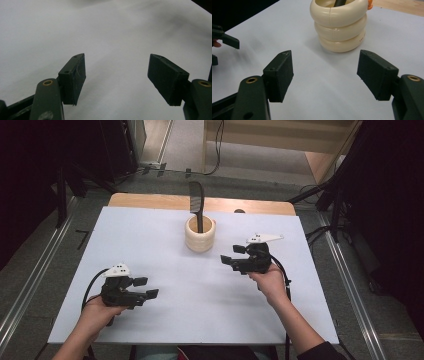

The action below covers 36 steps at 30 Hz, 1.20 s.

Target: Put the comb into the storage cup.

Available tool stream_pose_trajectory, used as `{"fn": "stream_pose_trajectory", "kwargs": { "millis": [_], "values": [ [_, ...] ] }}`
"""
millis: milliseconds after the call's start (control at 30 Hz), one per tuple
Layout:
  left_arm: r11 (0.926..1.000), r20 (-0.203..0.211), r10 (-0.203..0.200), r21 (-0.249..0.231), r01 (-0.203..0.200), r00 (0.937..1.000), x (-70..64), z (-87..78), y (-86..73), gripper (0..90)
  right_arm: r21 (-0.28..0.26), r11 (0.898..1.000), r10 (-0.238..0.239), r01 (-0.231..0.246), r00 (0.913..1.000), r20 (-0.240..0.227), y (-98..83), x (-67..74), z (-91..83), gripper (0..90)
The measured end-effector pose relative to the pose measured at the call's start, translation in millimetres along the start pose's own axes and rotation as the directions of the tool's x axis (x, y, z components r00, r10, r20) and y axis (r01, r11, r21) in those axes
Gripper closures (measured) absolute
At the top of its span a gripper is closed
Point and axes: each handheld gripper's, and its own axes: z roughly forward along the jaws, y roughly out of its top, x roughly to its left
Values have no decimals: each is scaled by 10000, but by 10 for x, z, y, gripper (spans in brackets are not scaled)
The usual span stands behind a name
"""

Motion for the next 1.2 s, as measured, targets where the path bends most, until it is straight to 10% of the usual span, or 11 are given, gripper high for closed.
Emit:
{"fn": "stream_pose_trajectory", "kwargs": {
  "millis": [1200],
  "values": [
    [10000, 154, -27, -83, 29, 9999, -17, -8, 8, 316, 186, 9998, -116, 117, 9999, -36, -472, 70, -359, 261]
  ]
}}
